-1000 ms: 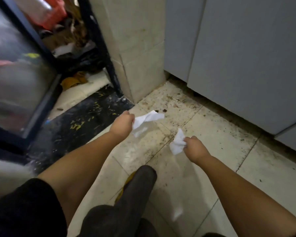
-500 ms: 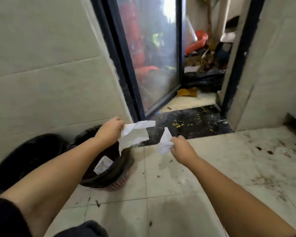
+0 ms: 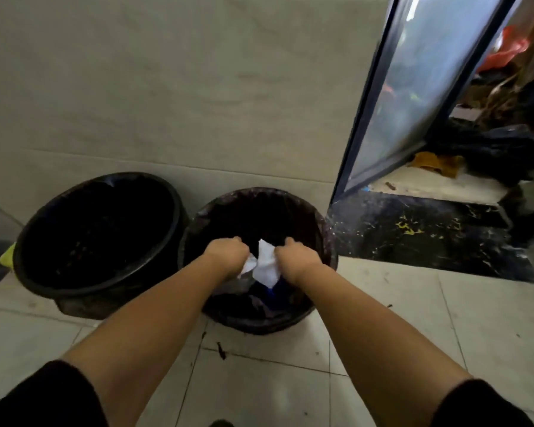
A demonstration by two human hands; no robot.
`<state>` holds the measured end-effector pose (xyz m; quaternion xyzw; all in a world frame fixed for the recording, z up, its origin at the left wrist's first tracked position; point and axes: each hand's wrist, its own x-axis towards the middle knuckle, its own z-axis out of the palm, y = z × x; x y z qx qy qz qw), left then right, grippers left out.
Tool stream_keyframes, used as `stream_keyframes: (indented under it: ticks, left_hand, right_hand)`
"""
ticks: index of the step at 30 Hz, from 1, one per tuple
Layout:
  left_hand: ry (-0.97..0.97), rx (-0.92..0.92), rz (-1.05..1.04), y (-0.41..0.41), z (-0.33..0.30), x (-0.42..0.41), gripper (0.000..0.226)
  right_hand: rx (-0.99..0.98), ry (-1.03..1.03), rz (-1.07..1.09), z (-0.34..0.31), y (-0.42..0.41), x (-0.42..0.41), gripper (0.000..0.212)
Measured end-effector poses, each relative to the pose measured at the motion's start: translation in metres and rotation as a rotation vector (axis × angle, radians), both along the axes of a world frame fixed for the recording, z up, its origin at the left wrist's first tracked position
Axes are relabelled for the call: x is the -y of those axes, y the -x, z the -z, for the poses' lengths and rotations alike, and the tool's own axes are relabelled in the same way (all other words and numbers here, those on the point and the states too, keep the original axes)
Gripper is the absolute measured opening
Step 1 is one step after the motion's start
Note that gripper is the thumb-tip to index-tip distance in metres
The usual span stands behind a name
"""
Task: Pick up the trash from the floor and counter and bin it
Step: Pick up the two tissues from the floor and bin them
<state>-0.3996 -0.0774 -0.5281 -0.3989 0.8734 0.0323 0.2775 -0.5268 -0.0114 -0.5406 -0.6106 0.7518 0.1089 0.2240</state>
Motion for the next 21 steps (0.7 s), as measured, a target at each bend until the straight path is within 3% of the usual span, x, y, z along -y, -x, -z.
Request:
stream_keyframes:
  ticks: [5,9,12,17,21]
  left_hand:
    - [-0.282,0.2,-0.007,-0.002,0.041,0.018,0.05]
    - [-0.427,0.24,0.033,-0.012,0.018,0.018,0.064]
    - [-0.373,0.204,0.062,-0.019,-0.042,0.017,0.069]
    - [-0.307,-0.07,0.024,-0.029,-0.188,0.014,0.04]
    - [-0.255,-0.189,-0.014,-0.034,-0.311,0.006,0.04]
  right_hand:
    - [0.04,-0.305,-0.014,0.05,-0.01,0.025,0.066]
    - [0.159,-0.313,0.003,0.004,-0.015,0.012,0.08]
    - [0.152,-0.237,0.043,-0.054,-0.005,0.001,0.071]
    - [0.134,-0.179,0.051,-0.194,0.001,-0.008,0.048]
    - [0.149,-0.151,0.071,-0.314,-0.006,-0.016,0.035]
